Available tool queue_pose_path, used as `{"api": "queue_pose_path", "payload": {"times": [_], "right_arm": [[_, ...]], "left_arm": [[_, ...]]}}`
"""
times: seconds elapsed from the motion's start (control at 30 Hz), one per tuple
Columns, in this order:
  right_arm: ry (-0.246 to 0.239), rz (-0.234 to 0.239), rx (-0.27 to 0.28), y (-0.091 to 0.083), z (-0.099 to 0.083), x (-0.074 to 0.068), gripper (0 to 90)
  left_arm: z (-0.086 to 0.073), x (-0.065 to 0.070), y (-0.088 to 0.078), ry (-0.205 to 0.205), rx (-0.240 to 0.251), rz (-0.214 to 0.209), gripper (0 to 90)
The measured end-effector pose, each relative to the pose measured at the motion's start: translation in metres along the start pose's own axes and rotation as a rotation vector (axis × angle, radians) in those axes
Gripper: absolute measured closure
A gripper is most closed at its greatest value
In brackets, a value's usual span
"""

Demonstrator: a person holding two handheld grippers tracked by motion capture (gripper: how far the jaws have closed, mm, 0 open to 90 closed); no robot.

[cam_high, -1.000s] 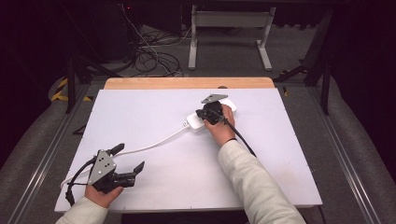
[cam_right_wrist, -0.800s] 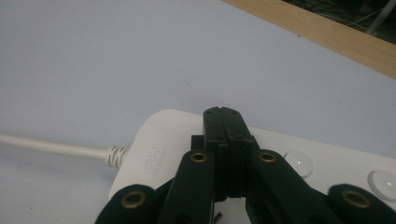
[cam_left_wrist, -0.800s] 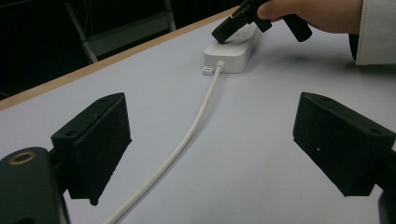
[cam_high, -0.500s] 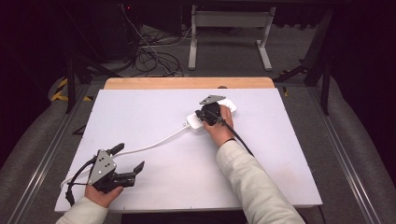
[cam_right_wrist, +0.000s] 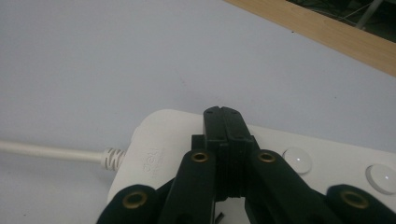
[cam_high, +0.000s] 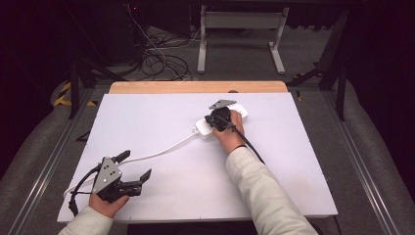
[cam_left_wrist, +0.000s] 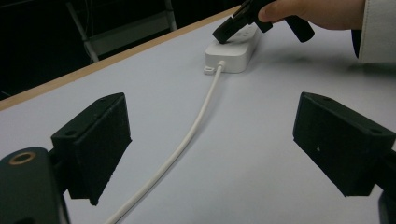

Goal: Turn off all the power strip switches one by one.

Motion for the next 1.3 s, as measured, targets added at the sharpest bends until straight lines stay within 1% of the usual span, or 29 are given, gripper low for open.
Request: {"api": "queue_pose_path", "payload": {"times": [0.23, 0.27, 0.3, 0.37, 0.4, 0.43, 0.47, 0.5, 0.57, 0.6, 0.63, 0.67, 0.73, 0.83, 0.9, 0.97, 1.07, 1.13, 1.3], "right_arm": [[0.007, 0.0, -0.014, 0.0, 0.0, 0.0, 90.0], [-0.003, -0.009, -0.015, 0.0, 0.001, -0.002, 90.0], [-0.003, -0.009, -0.015, 0.0, 0.001, -0.002, 90.0], [-0.025, -0.018, -0.015, 0.0, 0.002, -0.002, 90.0], [-0.015, -0.014, 0.001, -0.002, 0.003, -0.001, 90.0], [-0.013, -0.017, -0.006, -0.004, 0.004, 0.0, 90.0], [0.01, -0.008, 0.034, -0.008, 0.006, 0.005, 90.0], [0.01, -0.008, 0.034, -0.008, 0.006, 0.005, 90.0], [0.027, 0.01, 0.086, -0.015, 0.014, 0.01, 90.0], [0.027, 0.01, 0.086, -0.015, 0.014, 0.01, 90.0], [0.021, 0.01, 0.092, -0.019, 0.016, 0.012, 90.0], [0.021, 0.01, 0.092, -0.019, 0.016, 0.012, 90.0], [0.021, -0.006, 0.089, -0.021, 0.016, 0.017, 90.0], [0.049, -0.025, 0.095, -0.024, 0.016, 0.027, 90.0], [0.053, -0.036, 0.097, -0.025, 0.016, 0.032, 90.0], [0.059, -0.048, 0.094, -0.026, 0.015, 0.036, 90.0], [0.069, -0.066, 0.073, -0.023, 0.011, 0.044, 90.0], [0.068, -0.068, 0.069, -0.023, 0.01, 0.044, 90.0], [0.034, -0.069, 0.035, -0.015, 0.006, 0.043, 90.0]], "left_arm": [[0.0, 0.0, 0.0, -0.001, 0.001, 0.001, 11.9], [0.0, 0.0, 0.0, -0.001, 0.001, 0.0, 11.9], [0.0, 0.0, 0.0, -0.002, 0.0, -0.002, 11.9], [0.0, 0.0, 0.0, -0.005, 0.0, -0.001, 11.9], [0.0, 0.0, 0.0, -0.005, 0.0, -0.001, 11.9], [0.0, 0.0, 0.0, -0.005, 0.0, -0.001, 11.9], [0.0, 0.0, 0.0, -0.004, 0.0, -0.001, 11.9], [0.0, -0.001, 0.0, -0.004, 0.0, 0.0, 11.9], [0.0, -0.001, 0.0, -0.006, -0.001, -0.001, 11.9], [0.0, -0.001, 0.0, 0.001, -0.003, 0.0, 11.9], [0.0, -0.001, 0.0, -0.004, 0.0, -0.001, 11.9], [0.0, -0.001, -0.001, -0.005, 0.0, 0.0, 11.9], [0.0, -0.001, -0.001, -0.005, 0.001, 0.0, 11.9], [0.0, 0.0, -0.001, -0.003, 0.001, 0.0, 11.9], [0.0, 0.0, -0.001, -0.003, -0.001, -0.001, 11.9], [0.0, 0.0, 0.0, -0.006, -0.001, -0.001, 11.9], [0.0, -0.001, 0.0, -0.006, 0.0, -0.001, 11.9], [0.0, -0.001, 0.0, -0.003, 0.001, 0.0, 11.9], [0.0, -0.001, 0.0, 0.0, -0.002, 0.001, 11.9]]}}
Point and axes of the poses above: each handheld gripper's, and its own axes: y roughly forward along the jaws, z roughly out of its top, x roughly to its right, the point moved 3 cm from there along y, roughly forward along the jaws, and after that the axes turned 6 degrees about -z, right-handed, at the moved point
